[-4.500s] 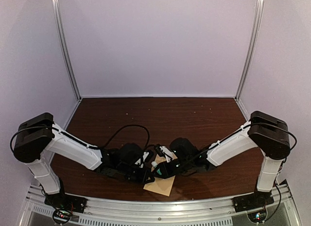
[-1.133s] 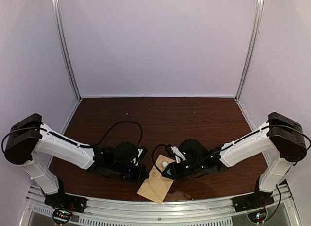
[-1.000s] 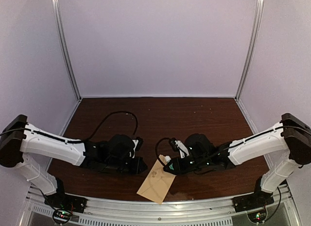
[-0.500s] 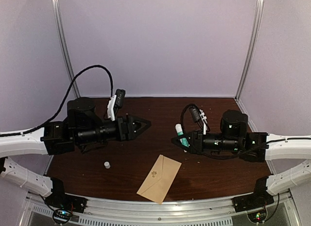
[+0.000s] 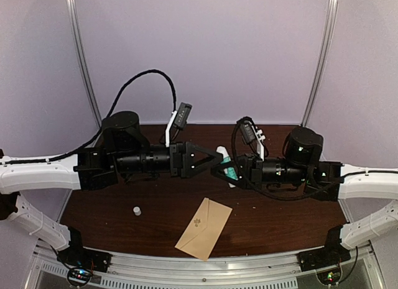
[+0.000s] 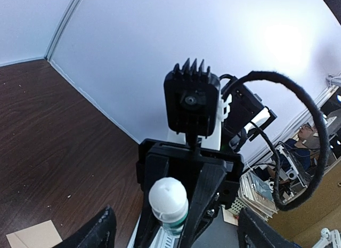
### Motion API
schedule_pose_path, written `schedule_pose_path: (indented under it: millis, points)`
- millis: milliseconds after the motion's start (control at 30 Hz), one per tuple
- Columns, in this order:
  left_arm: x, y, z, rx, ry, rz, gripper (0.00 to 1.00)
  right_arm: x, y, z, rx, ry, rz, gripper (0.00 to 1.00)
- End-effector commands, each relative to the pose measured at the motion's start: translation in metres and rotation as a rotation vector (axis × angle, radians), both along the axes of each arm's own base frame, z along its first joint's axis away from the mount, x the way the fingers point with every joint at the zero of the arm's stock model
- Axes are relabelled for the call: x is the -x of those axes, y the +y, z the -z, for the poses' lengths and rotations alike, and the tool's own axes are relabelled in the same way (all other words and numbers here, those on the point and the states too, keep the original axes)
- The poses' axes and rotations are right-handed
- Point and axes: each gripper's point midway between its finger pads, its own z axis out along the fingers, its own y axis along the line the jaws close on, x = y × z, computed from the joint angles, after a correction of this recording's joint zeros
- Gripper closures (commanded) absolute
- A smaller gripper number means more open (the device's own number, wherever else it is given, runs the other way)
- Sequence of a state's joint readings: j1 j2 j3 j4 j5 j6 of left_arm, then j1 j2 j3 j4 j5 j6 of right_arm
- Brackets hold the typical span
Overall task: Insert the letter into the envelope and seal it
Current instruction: Screw the solid glue.
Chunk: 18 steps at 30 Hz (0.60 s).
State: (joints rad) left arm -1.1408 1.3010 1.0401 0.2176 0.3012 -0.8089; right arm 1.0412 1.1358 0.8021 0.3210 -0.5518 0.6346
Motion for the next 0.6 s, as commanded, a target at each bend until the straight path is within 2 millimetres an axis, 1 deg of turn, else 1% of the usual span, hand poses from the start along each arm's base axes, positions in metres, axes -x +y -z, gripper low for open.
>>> schedule_pose_path:
  millis: [0, 67, 133, 367, 500, 567]
  points:
    - [0.0113, -0.0039, -0.0315, 0.093, -0.061, 0.062, 0.21, 0.0102, 0.0043, -0.0221, -0.052, -0.039, -0.055, 1.0]
    - [0.0109, -0.0042, -0.031, 0.097, -0.055, 0.06, 0.21, 0.0116, 0.0062, -0.0203, -0.046, -0.036, -0.065, 1.0]
    - [0.0105, -0.0046, -0.0309, 0.102, -0.051, 0.06, 0.26, 0.0131, 0.0082, -0.0192, -0.044, -0.035, -0.075, 1.0]
    - [0.0107, -0.0064, -0.0279, 0.106, -0.031, 0.066, 0.5, 0.0153, 0.0122, -0.0187, -0.041, -0.038, -0.085, 1.0]
    - [0.0104, -0.0062, -0.0264, 0.105, -0.026, 0.063, 0.55, 0.0142, 0.0126, -0.0194, -0.04, -0.04, -0.08, 1.0]
    - [0.0099, -0.0065, -0.024, 0.1, -0.02, 0.061, 0.56, 0.0146, 0.0126, -0.0204, -0.041, -0.041, -0.08, 1.0]
